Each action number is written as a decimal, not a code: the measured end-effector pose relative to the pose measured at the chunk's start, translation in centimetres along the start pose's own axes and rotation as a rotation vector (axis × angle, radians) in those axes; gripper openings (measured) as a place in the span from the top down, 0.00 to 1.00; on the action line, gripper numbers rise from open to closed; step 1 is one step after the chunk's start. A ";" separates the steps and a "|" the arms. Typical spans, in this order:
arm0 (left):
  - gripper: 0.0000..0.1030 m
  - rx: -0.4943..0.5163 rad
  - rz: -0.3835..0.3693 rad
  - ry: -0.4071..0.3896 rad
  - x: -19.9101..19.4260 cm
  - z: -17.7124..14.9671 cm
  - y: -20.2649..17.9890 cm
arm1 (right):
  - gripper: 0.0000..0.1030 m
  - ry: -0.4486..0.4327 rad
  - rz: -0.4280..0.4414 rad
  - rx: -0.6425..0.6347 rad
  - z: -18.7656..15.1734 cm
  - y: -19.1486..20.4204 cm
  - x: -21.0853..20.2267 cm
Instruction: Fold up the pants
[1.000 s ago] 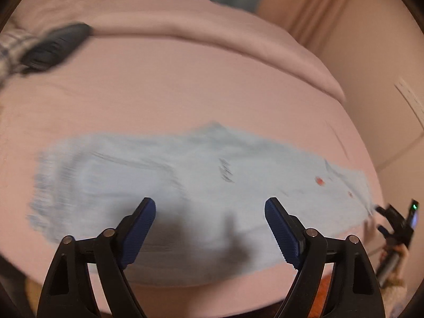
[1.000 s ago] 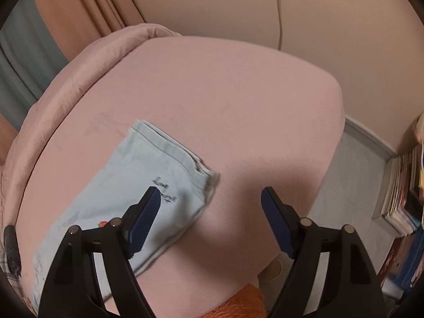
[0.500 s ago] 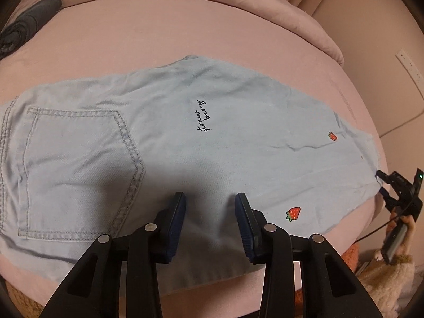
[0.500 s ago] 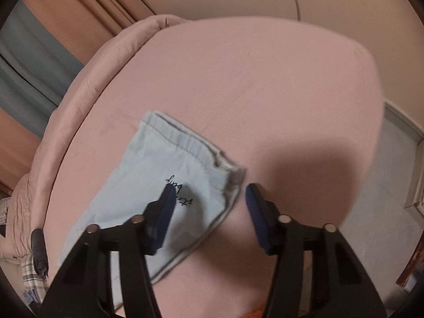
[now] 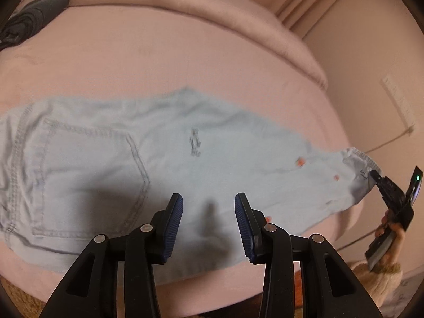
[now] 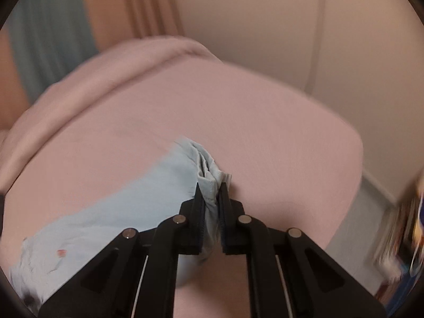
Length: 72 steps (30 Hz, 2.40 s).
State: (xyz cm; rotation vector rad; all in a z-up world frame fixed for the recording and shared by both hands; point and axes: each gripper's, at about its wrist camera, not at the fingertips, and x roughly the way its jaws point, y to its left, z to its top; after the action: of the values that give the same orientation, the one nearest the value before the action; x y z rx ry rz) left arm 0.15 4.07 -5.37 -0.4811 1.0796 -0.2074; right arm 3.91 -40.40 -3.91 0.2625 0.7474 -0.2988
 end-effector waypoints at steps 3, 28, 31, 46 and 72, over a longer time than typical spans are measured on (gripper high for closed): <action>0.62 -0.007 -0.053 -0.041 -1.6 0.9 0.0 | 0.91 -0.085 0.108 -0.138 0.5 5.1 -3.7; 0.48 -0.117 -0.204 0.219 7.7 3.2 -1.4 | 0.90 0.302 0.618 -0.510 -15.7 22.3 -2.9; 0.48 -0.188 -0.307 0.213 7.7 3.5 -0.6 | 0.90 0.353 0.616 -0.487 -16.3 21.5 -2.1; 0.93 0.031 -0.182 0.144 6.5 3.4 -5.4 | 0.89 0.319 0.648 -0.519 -15.8 22.3 -4.4; 0.93 0.135 0.040 0.127 6.0 1.5 -3.6 | 0.76 0.387 0.278 -0.312 -13.8 13.4 -1.5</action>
State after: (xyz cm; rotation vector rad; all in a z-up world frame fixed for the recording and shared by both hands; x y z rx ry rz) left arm 4.54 -1.04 -7.84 -0.3281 1.1895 -0.2766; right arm -0.97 -23.11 -10.88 0.1251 1.1120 0.1398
